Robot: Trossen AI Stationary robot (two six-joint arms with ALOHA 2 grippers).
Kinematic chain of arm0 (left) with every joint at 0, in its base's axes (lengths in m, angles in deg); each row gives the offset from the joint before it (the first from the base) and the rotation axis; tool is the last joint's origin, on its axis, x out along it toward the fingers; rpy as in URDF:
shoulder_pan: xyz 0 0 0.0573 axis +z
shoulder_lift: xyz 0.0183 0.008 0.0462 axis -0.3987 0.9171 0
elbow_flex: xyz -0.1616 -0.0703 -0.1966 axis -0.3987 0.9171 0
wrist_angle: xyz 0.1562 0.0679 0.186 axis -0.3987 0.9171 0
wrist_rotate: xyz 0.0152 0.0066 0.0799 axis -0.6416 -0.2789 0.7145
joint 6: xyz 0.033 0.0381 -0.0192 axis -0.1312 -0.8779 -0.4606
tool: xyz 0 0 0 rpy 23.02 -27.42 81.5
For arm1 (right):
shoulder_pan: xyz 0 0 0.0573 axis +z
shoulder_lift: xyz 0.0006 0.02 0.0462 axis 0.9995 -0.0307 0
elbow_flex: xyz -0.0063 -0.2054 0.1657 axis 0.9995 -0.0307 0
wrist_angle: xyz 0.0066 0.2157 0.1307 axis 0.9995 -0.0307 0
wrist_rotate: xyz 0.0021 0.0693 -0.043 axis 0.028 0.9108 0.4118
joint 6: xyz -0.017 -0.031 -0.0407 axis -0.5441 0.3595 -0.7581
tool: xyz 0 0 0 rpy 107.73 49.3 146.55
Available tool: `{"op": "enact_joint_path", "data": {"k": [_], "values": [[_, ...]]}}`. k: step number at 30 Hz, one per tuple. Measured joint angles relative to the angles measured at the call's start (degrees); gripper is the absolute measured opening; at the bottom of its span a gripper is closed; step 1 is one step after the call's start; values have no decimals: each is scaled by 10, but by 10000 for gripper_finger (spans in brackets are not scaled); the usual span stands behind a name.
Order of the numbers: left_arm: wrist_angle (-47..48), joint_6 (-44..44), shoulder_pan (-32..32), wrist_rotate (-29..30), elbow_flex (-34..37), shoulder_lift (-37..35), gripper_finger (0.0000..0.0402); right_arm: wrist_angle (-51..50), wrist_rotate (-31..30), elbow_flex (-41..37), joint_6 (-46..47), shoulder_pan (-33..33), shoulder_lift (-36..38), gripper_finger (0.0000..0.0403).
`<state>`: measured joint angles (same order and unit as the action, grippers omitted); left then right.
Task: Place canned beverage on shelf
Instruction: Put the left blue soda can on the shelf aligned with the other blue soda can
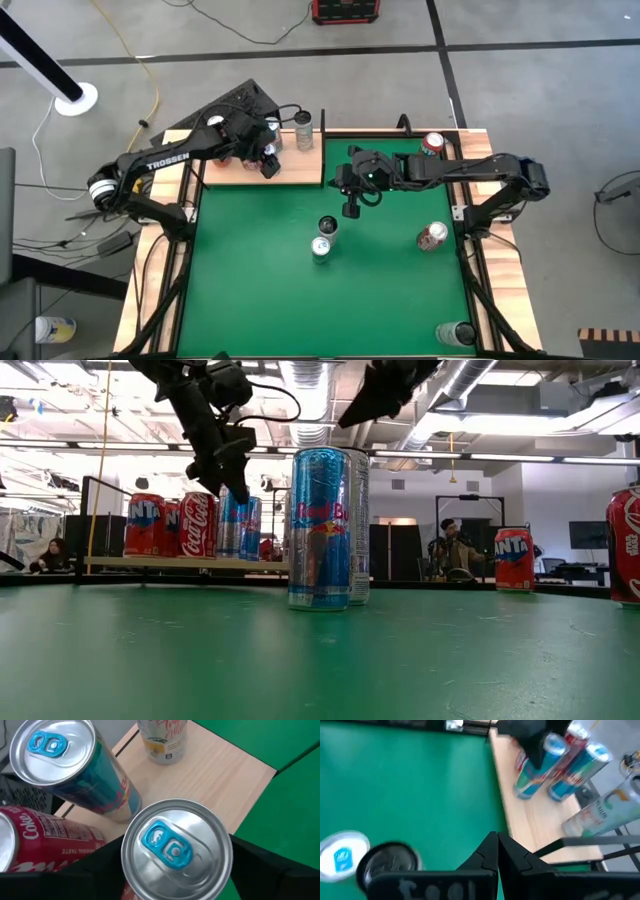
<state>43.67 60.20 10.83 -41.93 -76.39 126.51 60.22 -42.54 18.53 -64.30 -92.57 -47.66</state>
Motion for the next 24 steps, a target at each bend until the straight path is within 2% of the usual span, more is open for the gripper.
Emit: {"op": "enact_joint_path", "data": {"k": [4,13,20,24], "values": [[-3,-36,0,-2,-2,0,219,-10,1,-3,-2,-8,-12,25],[5,-219,0,-7,-12,0,219,3,1,-1,-2,-13,-18,25],[6,-308,-1,-79,-12,0,220,5,1,-1,-2,-12,-18,25],[5,-349,2,-87,-12,0,221,8,1,-1,-2,-12,-18,25]]}}
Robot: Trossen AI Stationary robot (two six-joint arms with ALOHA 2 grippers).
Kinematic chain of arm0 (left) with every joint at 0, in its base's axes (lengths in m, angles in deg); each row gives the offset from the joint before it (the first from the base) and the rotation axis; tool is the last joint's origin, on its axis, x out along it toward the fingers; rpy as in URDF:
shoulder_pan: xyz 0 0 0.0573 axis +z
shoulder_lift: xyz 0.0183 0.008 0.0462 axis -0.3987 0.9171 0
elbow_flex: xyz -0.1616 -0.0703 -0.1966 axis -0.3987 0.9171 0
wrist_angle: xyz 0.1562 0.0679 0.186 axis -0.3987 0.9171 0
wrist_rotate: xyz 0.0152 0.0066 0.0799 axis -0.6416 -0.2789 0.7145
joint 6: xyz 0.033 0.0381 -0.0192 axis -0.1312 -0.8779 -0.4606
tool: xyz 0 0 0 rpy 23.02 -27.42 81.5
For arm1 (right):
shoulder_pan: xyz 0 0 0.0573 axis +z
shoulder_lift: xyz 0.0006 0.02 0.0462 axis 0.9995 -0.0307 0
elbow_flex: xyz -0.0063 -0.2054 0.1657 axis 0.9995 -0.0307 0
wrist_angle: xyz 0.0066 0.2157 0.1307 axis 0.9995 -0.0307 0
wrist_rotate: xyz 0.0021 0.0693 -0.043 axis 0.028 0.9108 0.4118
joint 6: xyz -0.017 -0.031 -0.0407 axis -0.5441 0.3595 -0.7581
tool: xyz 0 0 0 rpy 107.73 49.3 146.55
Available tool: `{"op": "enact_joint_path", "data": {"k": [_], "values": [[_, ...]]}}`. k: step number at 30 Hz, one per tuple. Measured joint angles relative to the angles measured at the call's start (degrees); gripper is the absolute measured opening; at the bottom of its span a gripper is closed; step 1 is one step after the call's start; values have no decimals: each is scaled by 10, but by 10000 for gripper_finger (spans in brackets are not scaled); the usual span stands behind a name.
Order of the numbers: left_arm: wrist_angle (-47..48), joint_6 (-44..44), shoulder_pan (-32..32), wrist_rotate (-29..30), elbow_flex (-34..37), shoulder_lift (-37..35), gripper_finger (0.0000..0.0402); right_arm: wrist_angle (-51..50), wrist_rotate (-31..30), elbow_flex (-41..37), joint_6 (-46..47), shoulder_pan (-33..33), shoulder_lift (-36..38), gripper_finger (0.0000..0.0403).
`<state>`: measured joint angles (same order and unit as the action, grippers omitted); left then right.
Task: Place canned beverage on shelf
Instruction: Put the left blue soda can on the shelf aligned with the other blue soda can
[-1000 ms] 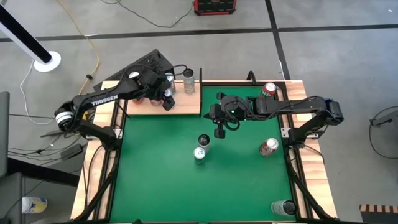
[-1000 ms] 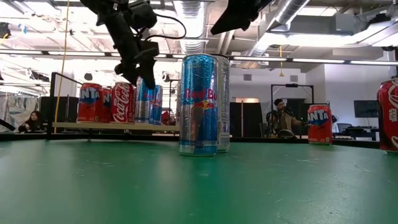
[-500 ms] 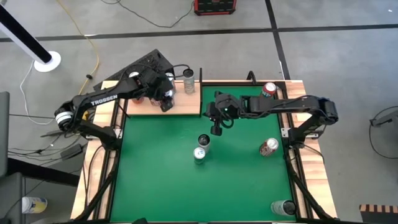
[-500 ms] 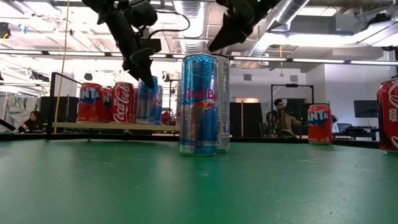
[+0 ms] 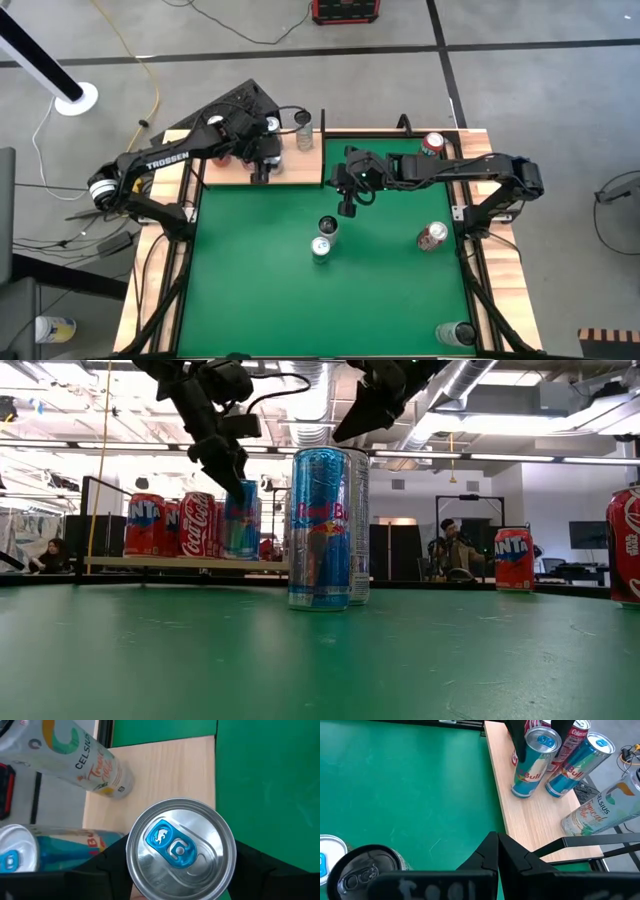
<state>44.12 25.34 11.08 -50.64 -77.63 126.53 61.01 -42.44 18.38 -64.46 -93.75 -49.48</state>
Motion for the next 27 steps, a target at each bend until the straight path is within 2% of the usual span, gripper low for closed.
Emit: {"op": "enact_joint_path", "data": {"k": [9,18,27], "values": [[0,12,46,-48,0,7,230,-1,0,0,0,2,0,25],[1,11,50,-45,-1,20,279,-1,7,0,2,2,0,25],[-7,4,48,-21,-1,18,283,-1,14,0,2,2,0,25]]}}
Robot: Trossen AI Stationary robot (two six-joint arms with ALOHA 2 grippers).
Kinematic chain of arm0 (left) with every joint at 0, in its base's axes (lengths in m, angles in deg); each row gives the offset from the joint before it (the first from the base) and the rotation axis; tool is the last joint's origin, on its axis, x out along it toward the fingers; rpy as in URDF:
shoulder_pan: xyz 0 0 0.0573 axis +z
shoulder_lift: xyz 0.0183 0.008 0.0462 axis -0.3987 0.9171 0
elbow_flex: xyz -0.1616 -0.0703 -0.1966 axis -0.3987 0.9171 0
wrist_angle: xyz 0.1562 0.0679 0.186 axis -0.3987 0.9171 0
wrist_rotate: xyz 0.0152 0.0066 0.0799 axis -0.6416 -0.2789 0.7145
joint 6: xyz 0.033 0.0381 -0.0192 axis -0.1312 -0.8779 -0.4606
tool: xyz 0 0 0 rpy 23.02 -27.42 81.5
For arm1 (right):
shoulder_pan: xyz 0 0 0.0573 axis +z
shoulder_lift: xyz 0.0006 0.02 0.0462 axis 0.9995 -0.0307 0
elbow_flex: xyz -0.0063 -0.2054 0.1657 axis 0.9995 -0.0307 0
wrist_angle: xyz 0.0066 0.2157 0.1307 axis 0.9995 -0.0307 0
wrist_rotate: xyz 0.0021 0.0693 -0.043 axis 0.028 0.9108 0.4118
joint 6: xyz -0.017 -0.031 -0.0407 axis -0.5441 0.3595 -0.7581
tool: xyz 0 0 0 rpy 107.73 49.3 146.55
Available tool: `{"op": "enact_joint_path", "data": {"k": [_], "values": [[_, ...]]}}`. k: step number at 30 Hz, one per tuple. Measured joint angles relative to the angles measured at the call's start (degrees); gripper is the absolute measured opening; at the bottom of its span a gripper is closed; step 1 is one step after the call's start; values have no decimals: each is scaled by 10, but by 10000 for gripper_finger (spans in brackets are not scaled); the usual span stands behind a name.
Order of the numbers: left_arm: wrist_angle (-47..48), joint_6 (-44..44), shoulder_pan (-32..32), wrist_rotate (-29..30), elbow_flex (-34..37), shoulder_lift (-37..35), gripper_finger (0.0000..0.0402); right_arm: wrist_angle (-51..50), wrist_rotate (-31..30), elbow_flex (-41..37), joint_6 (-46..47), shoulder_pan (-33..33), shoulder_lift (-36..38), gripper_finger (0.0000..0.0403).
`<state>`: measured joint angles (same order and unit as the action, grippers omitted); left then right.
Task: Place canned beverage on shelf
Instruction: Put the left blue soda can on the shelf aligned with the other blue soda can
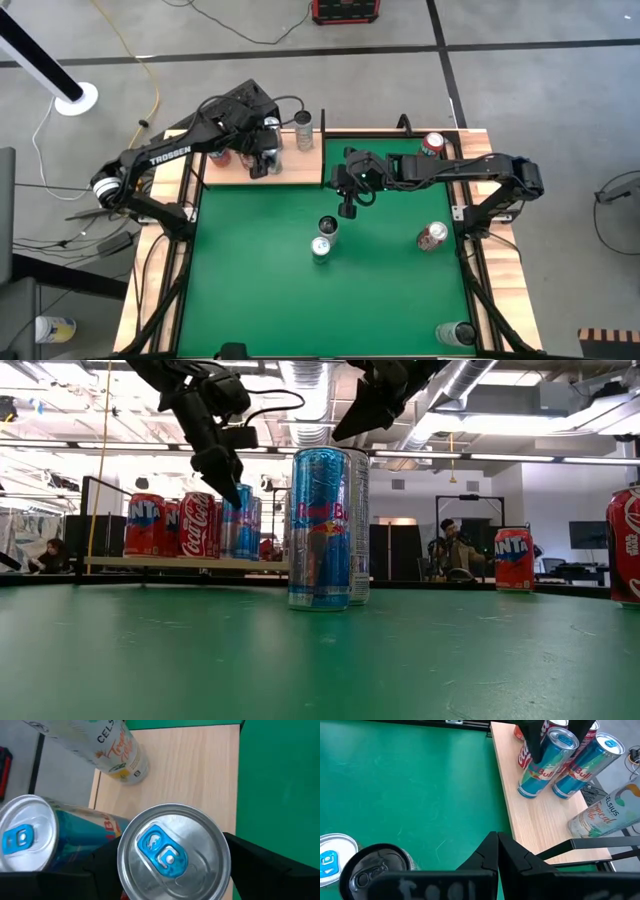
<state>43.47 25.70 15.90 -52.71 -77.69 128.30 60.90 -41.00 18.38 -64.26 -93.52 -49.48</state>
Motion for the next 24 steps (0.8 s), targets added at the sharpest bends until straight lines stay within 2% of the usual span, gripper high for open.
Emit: {"op": "enact_joint_path", "data": {"k": [4,15,20,24], "values": [[1,-7,0,1,-8,-9,284,0,0,0,0,0,0,25],[70,13,-16,-3,-109,-12,284,0,0,0,-2,0,0,25],[111,62,-45,-67,-139,-12,282,-3,0,0,-2,0,0,25],[146,86,-82,-51,-132,-12,260,-7,0,0,-2,0,0,25]]}}
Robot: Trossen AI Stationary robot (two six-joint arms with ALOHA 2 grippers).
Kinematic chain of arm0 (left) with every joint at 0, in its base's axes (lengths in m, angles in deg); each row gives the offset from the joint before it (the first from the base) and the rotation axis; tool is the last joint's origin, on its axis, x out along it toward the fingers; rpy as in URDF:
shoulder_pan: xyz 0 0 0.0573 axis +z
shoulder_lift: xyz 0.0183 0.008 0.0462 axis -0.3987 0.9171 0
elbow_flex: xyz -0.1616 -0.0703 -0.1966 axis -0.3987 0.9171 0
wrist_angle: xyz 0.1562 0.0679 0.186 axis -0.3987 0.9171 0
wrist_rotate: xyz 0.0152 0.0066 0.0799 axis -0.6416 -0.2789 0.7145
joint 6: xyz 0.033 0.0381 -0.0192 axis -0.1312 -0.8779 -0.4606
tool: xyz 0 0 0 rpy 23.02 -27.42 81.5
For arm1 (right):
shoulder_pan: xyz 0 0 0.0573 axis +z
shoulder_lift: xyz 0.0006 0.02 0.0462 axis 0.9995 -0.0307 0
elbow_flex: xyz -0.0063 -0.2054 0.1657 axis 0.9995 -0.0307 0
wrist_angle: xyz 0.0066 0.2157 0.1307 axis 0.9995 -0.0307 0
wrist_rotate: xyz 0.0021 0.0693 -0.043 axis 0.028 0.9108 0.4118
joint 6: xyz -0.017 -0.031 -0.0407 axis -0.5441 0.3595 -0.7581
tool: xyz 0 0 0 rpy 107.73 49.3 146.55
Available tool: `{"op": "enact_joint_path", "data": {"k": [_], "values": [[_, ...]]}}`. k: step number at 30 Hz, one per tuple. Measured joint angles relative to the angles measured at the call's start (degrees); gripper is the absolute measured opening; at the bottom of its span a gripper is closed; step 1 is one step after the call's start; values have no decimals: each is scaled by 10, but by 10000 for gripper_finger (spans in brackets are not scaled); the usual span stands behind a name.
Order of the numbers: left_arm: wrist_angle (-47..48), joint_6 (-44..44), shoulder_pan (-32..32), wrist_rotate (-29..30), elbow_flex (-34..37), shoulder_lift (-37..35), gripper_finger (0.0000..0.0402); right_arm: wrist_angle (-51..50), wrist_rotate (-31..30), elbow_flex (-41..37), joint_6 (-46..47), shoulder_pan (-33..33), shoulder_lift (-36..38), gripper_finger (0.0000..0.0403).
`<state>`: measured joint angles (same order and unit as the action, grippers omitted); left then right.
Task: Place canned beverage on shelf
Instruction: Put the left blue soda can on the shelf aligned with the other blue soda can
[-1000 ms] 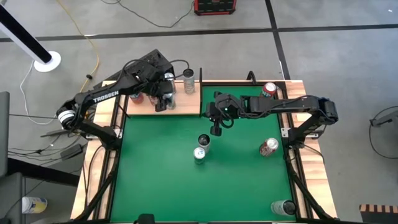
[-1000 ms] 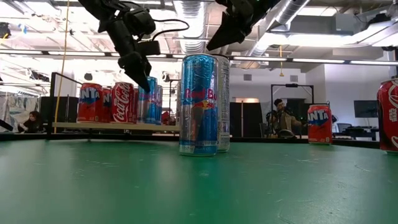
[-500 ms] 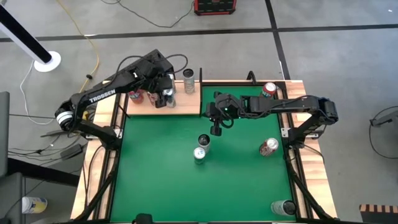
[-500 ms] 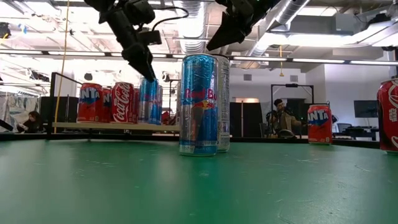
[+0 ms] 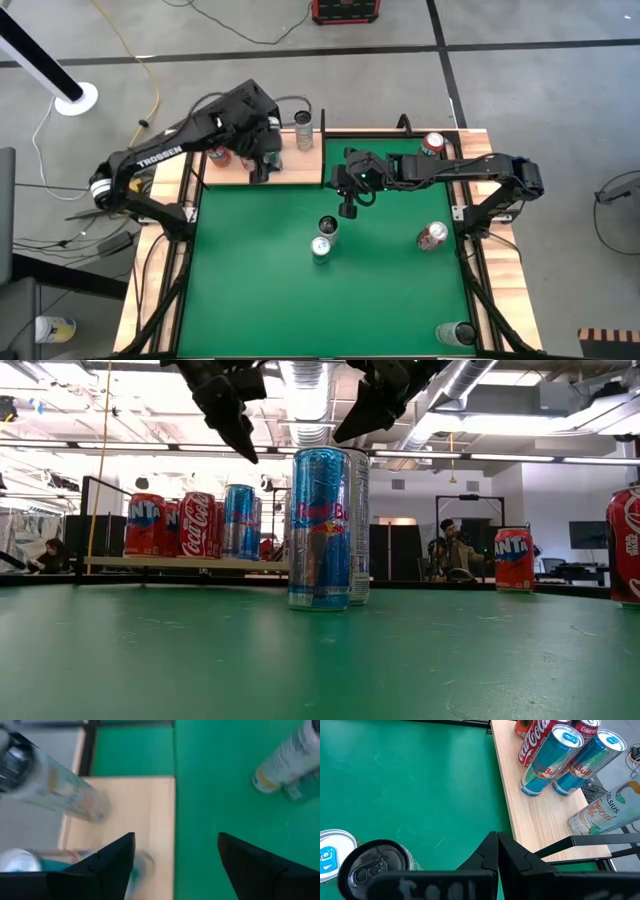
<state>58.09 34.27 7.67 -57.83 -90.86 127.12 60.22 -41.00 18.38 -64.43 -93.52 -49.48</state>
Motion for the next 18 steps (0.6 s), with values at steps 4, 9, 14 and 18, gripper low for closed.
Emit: {"op": "enact_joint_path", "data": {"k": [4,9,14,18], "values": [[7,2,-36,39,8,0,206,0,0,0,0,0,0,25],[-2,-3,-46,83,35,4,98,0,0,0,0,0,0,25],[-33,4,-25,113,65,14,10,3,0,0,0,3,0,25],[-45,-1,-10,114,72,14,3,1,0,0,4,7,0,25]]}}
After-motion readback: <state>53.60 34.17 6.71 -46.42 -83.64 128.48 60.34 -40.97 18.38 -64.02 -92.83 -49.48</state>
